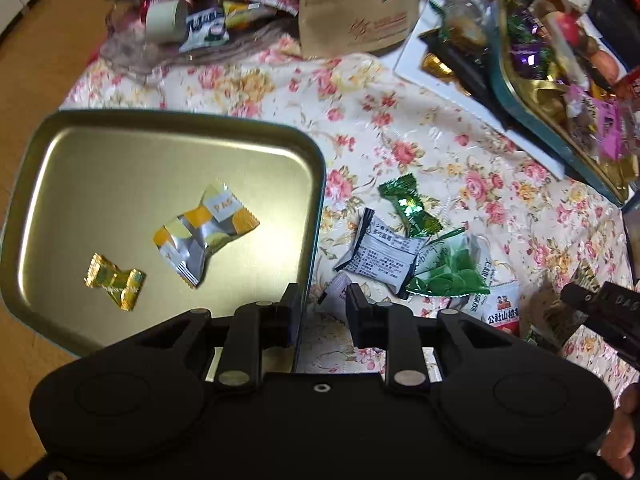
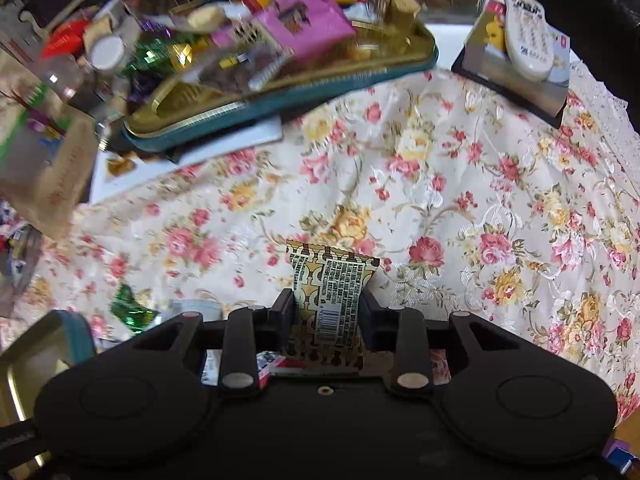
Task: Organize snacks
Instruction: 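Grasp the green pea snack packet with left tool while right tool holds patterned packet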
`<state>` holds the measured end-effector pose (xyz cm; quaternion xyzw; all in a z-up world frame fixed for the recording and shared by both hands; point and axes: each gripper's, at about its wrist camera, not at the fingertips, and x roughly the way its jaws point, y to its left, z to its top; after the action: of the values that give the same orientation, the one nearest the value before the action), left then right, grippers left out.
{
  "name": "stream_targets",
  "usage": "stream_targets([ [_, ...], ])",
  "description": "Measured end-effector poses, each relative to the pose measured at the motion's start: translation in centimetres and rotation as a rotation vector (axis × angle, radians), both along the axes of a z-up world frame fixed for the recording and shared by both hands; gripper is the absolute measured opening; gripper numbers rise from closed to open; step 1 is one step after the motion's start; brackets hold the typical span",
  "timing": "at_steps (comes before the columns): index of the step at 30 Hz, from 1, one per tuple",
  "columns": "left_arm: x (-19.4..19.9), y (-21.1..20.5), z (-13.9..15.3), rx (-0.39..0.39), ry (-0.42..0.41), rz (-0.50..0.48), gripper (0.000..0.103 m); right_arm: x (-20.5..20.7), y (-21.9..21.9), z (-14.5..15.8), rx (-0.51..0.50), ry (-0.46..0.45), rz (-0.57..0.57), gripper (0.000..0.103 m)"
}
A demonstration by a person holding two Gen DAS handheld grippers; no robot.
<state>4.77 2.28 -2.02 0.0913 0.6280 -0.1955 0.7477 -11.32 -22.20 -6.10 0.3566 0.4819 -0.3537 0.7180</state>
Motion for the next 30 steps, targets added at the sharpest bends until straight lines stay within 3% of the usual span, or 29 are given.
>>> stream_targets([
  [7,-2.0,1.1,2.1,-0.018,-0.081,-0.036,0.035,-2.7,1.5,6.1,-0.084,-0.114,0.075,0.035],
  [11,-4.5,1.0,2.8,-0.039,-0.116,-0.09,0.035,-4.9,2.3,8.0,-0.121,-0.134,0.117,0.035],
  [19,-10.1,-2.0,3.4,-0.009,-0.191,-0.243,0.035,-9.9,1.3,9.6,-0.112,-0.158,0.056,0.035],
  [30,-13.9,-7.0,2.7,-0.01,-0.192,-0.27,0.035,-12.5,0.6,9.3,-0.095,-0.181,0.018,0.035],
])
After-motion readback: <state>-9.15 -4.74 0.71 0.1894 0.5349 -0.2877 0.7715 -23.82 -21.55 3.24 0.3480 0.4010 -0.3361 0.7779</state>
